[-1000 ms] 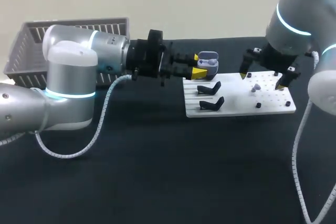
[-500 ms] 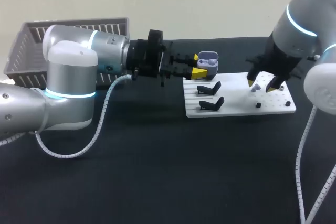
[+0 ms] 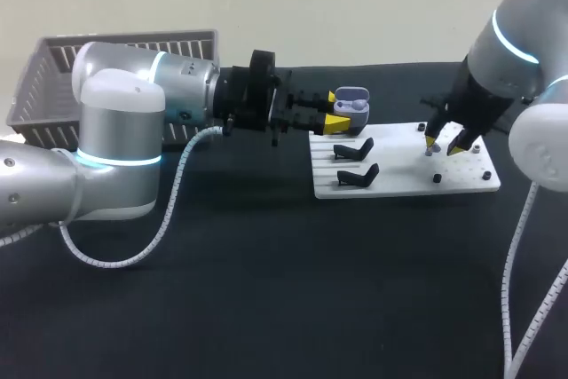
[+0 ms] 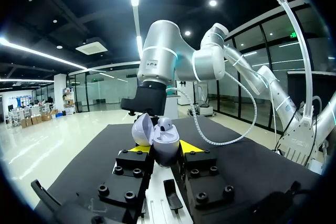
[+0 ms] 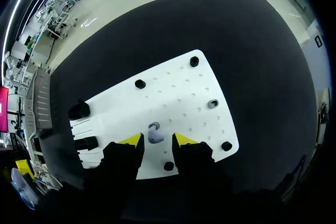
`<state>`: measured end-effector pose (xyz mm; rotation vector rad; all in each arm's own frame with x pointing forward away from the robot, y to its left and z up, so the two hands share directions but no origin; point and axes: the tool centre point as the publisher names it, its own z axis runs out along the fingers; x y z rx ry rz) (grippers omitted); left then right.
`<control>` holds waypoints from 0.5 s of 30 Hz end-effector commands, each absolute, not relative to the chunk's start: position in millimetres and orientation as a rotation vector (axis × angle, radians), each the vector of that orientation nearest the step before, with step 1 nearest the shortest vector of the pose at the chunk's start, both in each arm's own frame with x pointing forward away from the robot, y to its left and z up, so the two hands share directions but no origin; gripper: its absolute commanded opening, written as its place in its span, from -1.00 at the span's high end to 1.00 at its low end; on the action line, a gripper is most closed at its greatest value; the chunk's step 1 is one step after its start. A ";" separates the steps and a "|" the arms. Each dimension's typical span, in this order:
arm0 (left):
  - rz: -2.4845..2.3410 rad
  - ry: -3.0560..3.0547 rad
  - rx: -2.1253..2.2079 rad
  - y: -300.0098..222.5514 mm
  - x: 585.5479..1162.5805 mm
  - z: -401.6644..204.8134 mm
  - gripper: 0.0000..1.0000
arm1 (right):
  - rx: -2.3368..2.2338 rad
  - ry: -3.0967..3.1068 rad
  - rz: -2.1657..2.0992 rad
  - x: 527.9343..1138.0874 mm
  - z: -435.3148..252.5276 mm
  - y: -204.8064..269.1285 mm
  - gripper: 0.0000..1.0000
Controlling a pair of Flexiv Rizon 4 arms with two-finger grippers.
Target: Pick up each earbud case from the left stands, insert the matching earbuds, close the lid, and place the case in the box.
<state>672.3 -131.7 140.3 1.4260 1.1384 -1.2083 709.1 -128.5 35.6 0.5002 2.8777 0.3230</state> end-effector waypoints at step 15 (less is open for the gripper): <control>-1.205 1.137 1.423 -131.7 671.6 139.5 1.00 | 0.518 2.899 0.334 720.7 25.1 -129.2 0.33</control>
